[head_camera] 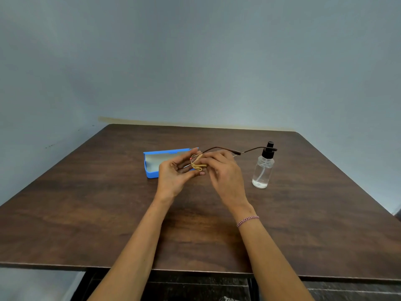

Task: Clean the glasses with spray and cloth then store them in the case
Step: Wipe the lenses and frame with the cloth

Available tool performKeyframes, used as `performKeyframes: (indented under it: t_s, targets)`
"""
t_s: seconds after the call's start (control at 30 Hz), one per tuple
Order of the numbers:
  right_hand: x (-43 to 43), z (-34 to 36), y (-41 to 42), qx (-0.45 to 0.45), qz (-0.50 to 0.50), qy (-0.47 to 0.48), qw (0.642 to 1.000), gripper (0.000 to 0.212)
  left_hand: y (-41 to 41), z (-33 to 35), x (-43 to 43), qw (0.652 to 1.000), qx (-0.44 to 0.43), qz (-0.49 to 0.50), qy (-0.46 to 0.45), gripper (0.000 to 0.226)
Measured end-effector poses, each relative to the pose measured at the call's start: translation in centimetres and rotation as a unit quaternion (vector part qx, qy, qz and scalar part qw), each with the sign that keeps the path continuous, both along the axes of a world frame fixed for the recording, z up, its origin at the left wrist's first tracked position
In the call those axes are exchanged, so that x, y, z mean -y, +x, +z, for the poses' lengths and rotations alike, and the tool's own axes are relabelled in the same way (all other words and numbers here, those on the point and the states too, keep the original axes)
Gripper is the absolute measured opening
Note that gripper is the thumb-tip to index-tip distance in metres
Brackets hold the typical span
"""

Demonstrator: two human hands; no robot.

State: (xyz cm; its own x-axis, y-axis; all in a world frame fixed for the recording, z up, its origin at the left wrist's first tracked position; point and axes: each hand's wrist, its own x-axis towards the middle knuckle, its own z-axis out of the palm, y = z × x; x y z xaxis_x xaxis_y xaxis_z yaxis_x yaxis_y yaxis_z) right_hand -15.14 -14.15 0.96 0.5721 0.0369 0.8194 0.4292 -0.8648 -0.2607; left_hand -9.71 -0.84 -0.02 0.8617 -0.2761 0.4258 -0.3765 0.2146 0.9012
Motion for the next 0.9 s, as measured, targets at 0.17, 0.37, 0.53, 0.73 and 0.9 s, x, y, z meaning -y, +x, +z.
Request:
performKeyframes:
  t_s: [0.17,0.37,0.53,0.73,0.9]
  targets:
    - [0.0,-0.1,0.2,0.014,-0.020,0.035,0.999,0.024,0.3,-0.2,0.2,1.000,0.000,-0.012,-0.002,0.061]
    - [-0.9,0.1,-0.3,-0.001,0.059,0.074,0.996,0.019,0.2,-0.2,-0.1,1.000,0.010,-0.005,-0.009,0.054]
    - [-0.9,0.1,-0.3,-0.035,0.075,0.123,0.989,0.016,0.0,0.0,-0.2,1.000,0.023,0.001,0.000,0.051]
    - [-0.5,-0.1,0.3,-0.053,0.079,0.158,0.983,0.023,0.3,-0.4,0.0,0.999,0.034,0.006,0.018,0.051]
    - [-0.6,-0.1,0.6,-0.067,0.118,0.181,0.974,0.025,0.4,-0.4,-0.2,0.999,0.034,0.013,0.019,0.056]
